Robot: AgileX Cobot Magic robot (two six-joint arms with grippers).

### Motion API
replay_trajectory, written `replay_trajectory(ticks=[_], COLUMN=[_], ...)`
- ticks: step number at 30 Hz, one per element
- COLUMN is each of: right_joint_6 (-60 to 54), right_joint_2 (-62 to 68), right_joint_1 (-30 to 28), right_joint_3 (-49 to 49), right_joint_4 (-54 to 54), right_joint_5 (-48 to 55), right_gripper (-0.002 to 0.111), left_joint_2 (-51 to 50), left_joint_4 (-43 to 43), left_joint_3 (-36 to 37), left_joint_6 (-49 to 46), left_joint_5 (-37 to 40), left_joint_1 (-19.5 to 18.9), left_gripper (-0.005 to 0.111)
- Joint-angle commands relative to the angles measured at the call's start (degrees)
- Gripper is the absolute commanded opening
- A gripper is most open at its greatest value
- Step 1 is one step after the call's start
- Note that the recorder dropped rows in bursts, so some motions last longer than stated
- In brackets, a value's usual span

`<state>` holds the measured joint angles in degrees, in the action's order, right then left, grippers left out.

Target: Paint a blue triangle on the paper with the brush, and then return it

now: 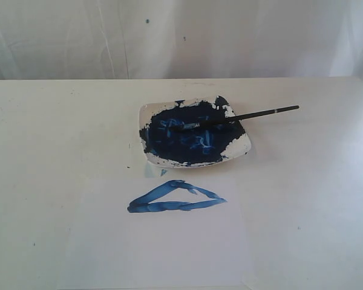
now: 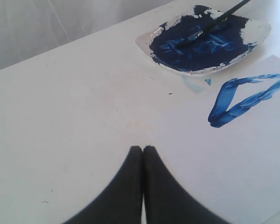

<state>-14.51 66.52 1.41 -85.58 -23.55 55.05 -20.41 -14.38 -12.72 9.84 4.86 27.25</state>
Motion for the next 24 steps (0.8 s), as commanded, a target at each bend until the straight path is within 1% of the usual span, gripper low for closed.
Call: replay_trajectory(ticks=[1,5,17,24], right_joint_6=[0.0,0.0,0.0,0.0], right_joint_2=[-1.2,-5.5,-27.8,-37.4], right_joint_1=[0.2,0.2,0.2,0.2], right_joint_3=[0.5,1.1,1.1,1.1], right_joint_4=[0.3,0.3,0.1,0.1], right_joint_5=[-0.6,-0.5,0.1,0.1], right_gripper=[0.0,0.0,0.0,0.0], left_joint_2=[0.4,0.4,0.4,0.4], left_joint_4=[0.4,0.4,0.4,0.4], left_joint_3=[0.0,0.0,0.0,0.0], left_joint_6=[0.7,0.7,0.7,0.7], left_joint_5=[0.8,0.8,0.8,0.8], left_joint_1=[0.2,0.2,0.2,0.2], left_gripper=[0.0,0.0,0.0,0.0])
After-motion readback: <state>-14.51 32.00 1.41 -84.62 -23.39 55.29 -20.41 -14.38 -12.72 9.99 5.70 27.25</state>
